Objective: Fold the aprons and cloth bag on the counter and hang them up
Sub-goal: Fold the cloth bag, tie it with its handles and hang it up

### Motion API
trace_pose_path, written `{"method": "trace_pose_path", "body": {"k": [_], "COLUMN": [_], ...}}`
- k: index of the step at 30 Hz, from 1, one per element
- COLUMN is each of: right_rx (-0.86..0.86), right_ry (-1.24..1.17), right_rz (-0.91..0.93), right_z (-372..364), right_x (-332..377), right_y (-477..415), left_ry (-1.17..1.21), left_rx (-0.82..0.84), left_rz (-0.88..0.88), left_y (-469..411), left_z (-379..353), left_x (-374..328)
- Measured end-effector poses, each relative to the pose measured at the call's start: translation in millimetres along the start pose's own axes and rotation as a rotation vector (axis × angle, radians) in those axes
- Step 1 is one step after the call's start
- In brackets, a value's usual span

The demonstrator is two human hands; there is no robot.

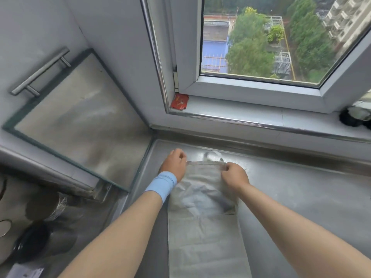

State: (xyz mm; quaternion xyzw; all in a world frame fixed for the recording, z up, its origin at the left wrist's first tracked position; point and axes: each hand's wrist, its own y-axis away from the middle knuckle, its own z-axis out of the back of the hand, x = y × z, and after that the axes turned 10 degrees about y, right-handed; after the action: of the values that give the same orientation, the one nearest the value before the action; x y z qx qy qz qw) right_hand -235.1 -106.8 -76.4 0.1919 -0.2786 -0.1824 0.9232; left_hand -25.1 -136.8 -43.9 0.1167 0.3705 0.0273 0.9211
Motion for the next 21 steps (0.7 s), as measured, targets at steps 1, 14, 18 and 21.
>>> {"method": "trace_pose_path", "body": {"k": [1, 14, 18, 21], "right_rx": [0.024, -0.273, -0.342, -0.594], "right_ry": [-0.008, -0.196, -0.072, 0.009], "right_rz": [-0.006, 0.035, -0.026, -0.063], "right_z": [2, 9, 6, -2], "right_x": [2, 26, 25, 34], "right_y": [-2, -32, -36, -23], "left_ry": [-0.023, 0.339, 0.548, 0.653], "left_rx": [-0.015, -0.101, -0.182, 0.036], "left_rz": [0.010, 0.546, 0.457, 0.498], "left_y": [-3, -12, -26, -27], "left_z": [2, 2, 1, 2], "left_x": [-1, 35, 32, 34]}}
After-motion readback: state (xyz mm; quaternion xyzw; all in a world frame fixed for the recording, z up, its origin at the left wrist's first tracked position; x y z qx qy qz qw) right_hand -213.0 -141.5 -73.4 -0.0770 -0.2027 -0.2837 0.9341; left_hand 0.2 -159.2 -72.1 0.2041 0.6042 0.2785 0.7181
